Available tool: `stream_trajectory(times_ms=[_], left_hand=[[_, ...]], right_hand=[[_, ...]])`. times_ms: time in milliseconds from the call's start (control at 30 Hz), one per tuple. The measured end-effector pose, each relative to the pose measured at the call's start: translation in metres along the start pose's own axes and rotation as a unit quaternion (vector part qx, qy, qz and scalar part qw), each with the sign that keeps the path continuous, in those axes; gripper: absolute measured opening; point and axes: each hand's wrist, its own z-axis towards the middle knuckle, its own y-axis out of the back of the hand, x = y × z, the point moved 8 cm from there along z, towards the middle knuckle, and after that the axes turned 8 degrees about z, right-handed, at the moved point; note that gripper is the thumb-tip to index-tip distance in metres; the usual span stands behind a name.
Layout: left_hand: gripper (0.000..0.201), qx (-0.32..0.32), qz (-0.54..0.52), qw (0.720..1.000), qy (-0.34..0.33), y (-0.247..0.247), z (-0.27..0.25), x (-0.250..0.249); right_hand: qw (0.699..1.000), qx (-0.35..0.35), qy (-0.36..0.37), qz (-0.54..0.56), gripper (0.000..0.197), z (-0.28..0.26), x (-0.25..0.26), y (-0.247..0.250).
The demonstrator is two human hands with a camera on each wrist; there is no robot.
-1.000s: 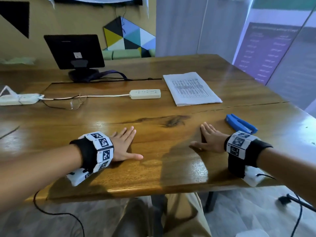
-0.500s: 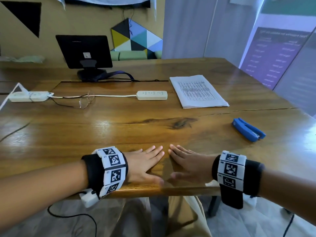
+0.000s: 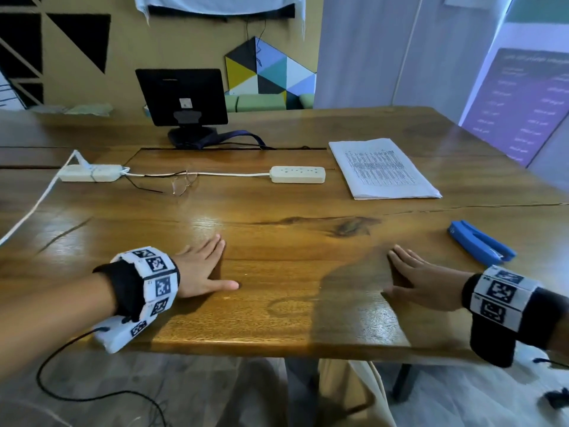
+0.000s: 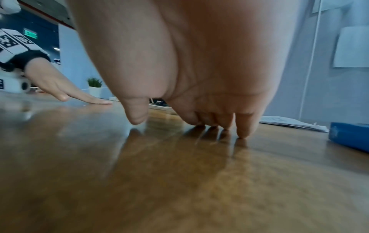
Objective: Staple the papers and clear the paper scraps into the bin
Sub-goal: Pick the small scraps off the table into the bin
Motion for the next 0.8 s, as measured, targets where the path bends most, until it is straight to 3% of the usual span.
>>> stream_trajectory(times_ms=[200,367,433,500,633,800], left_hand=[[0.115,-0.006,-0.009,0.996,-0.086,-0.018,-0.019,-0.066],[0.114,-0.033,-0.001,0.993,-0.111,-0.007,-0.017,-0.103],[0.111,-0.037,0.003,0.995,-0.097,0.0,-0.015,-0.102],[0.091,-0.051,-0.005,0.994,-0.094,0.009,-0.015,-0.097],[0.051,-0.126,-0.102,0.98,-0.112,0.038,-0.016,-0.082],[0.037,-0.194,-0.161,0.965,-0.071,0.049,-0.018,-0.06]], right_hand=[[0.999,0.006,0.043,0.012,0.119,-0.012,0.036,-0.026],[0.995,0.0,0.096,-0.003,0.117,-0.011,0.076,-0.04],[0.996,-0.002,0.092,-0.007,0.106,-0.011,0.084,-0.038],[0.996,-0.01,0.085,-0.016,0.093,-0.011,0.087,-0.03],[0.988,-0.088,0.13,-0.004,0.043,-0.01,0.104,0.004],[0.973,-0.122,0.166,0.103,0.025,0.01,0.137,0.028]])
